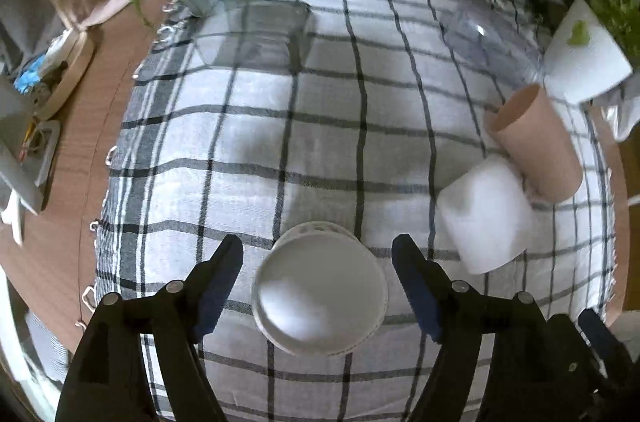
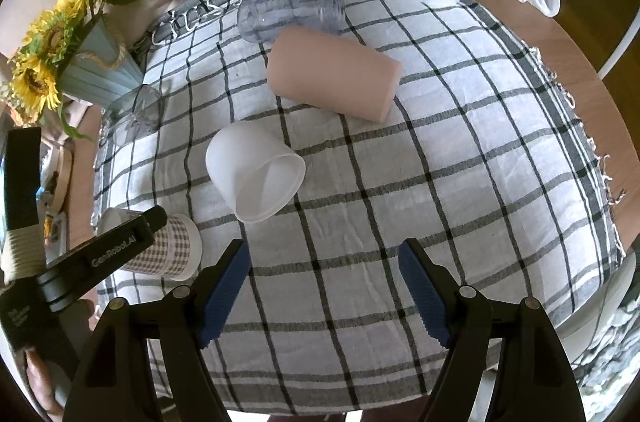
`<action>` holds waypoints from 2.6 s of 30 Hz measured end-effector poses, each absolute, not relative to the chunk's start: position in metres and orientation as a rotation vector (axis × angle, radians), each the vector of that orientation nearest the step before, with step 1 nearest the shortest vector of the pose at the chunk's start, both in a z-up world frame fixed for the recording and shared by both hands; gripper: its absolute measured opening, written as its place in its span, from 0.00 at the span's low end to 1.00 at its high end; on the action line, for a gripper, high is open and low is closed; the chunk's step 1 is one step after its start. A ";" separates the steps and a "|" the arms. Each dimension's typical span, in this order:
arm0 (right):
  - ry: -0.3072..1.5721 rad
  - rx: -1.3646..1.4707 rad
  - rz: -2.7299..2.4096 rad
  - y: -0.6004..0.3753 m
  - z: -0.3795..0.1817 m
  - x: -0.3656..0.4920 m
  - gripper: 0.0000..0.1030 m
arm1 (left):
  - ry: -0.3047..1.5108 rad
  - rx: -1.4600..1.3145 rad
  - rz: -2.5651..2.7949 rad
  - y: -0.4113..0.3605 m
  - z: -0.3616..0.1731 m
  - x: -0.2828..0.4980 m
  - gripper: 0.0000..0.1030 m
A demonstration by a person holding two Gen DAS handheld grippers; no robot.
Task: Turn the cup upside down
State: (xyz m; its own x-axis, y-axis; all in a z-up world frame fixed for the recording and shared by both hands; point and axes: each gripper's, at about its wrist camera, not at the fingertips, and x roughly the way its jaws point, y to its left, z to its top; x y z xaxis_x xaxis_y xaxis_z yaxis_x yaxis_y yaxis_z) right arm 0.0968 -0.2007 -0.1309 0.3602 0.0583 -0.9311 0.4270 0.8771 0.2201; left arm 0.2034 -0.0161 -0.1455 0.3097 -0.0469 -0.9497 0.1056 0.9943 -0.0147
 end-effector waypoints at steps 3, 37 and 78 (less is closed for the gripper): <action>1.183 0.446 -0.239 -0.198 -0.127 0.097 0.77 | 1.197 0.034 -0.088 -0.013 -0.132 0.198 0.87; 0.775 0.243 -0.148 -0.184 -0.021 -0.022 0.93 | 0.909 0.101 -0.036 0.008 -0.047 0.028 0.99; 0.746 0.246 -0.136 -0.179 -0.011 -0.051 0.97 | 0.834 0.071 -0.006 0.016 -0.025 -0.007 1.00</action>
State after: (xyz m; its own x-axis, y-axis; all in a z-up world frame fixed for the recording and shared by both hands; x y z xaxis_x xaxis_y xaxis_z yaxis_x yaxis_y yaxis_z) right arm -0.0513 -0.1792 -0.0111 0.7274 -0.0352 -0.6853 0.2092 0.9625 0.1725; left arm -0.0072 0.0159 -0.0253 0.6721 0.0230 -0.7401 0.0330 0.9976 0.0610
